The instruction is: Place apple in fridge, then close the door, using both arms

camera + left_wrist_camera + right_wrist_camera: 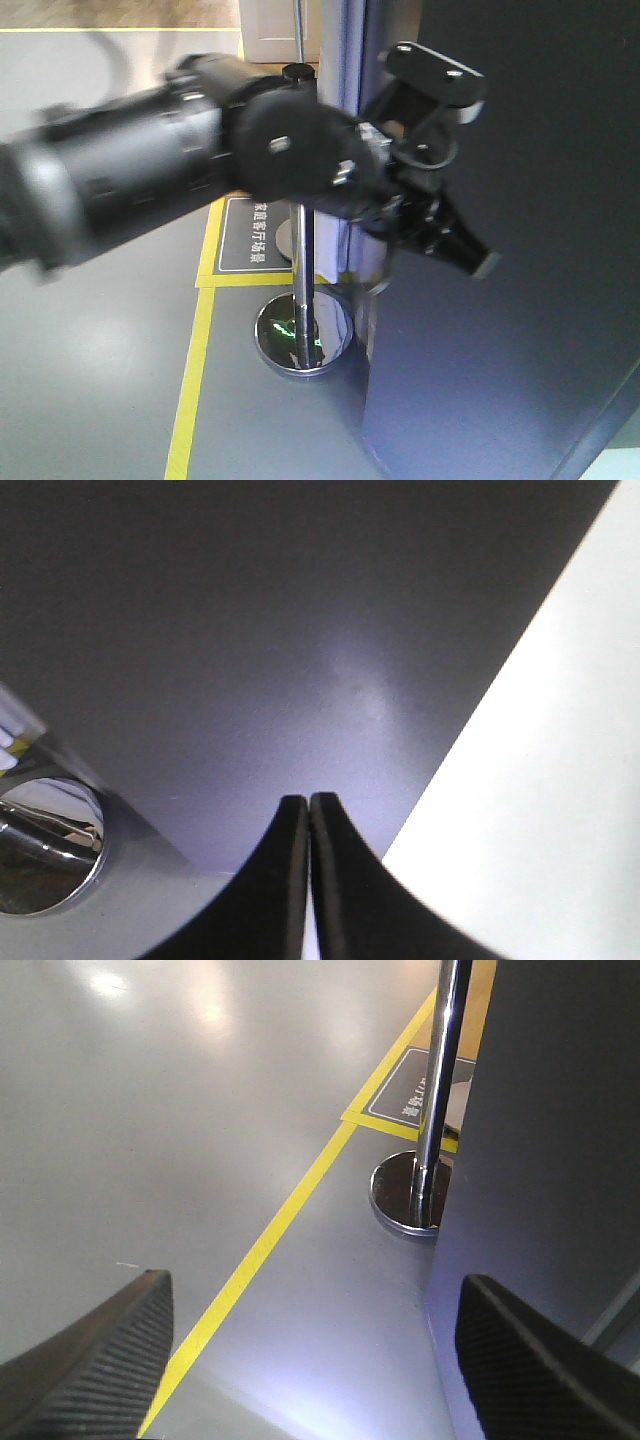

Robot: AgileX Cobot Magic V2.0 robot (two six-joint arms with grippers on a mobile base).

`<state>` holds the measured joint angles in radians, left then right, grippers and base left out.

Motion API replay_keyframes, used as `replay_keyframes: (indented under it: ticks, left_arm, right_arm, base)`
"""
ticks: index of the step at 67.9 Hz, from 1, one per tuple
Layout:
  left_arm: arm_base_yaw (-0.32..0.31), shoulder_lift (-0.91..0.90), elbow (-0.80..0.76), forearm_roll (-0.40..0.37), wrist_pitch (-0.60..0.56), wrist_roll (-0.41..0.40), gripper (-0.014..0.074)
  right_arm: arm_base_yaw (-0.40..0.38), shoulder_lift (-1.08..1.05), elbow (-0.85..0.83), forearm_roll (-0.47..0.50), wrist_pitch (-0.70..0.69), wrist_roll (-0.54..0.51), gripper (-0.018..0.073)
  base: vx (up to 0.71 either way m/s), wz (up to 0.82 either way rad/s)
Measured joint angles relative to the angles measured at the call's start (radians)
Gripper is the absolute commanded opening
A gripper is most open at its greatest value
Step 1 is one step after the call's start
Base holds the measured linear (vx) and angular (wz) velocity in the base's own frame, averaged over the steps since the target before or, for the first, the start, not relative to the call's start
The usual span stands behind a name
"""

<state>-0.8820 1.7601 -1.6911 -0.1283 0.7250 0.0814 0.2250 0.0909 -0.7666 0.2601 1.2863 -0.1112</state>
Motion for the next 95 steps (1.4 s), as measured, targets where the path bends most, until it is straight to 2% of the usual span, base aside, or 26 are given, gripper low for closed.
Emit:
replay_keyframes:
  ticks: [19, 33, 48, 57, 80, 87, 95]
  left_arm:
    - [0.006, -0.306, 0.428, 0.014, -0.205, -0.009, -0.0006]
    - [0.043, -0.512, 0.676, 0.022, -0.244, -0.047, -0.0006]
    - [0.061, -0.671, 0.845, 0.026, -0.307, -0.075, -0.0006]
    - [0.061, -0.713, 0.887, 0.026, -0.318, -0.081, -0.0006]
    - [0.061, -0.715, 0.888, 0.026, -0.314, -0.081, -0.0006]
    - [0.061, -0.715, 0.888, 0.026, -0.314, -0.081, -0.0006]
    - [0.061, -0.715, 0.888, 0.026, -0.314, -0.081, -0.0006]
  right_arm:
    - [0.0, 0.0, 0.0, 0.001, 0.0, 0.0, 0.0549]
    - [0.0, 0.0, 0.0, 0.001, 0.0, 0.0, 0.0549]
    - [0.0, 0.0, 0.0, 0.0, 0.0, 0.0, 0.0507]
    - [0.0, 0.0, 0.0, 0.0, 0.0, 0.0, 0.0411]
    - [0.0, 0.0, 0.0, 0.0, 0.0, 0.0, -0.0006]
    - [0.0, 0.0, 0.0, -0.002, -0.004, 0.0, -0.001]
    - [0.0, 0.017, 0.0, -0.028, -0.074, 0.004, -0.0008]
  base:
    - [0.0, 0.0]
    - [0.0, 0.0]
    - [0.0, 0.0]
    - [0.0, 0.0]
    - [0.0, 0.0]
    - [0.0, 0.0]
    - [0.0, 0.0]
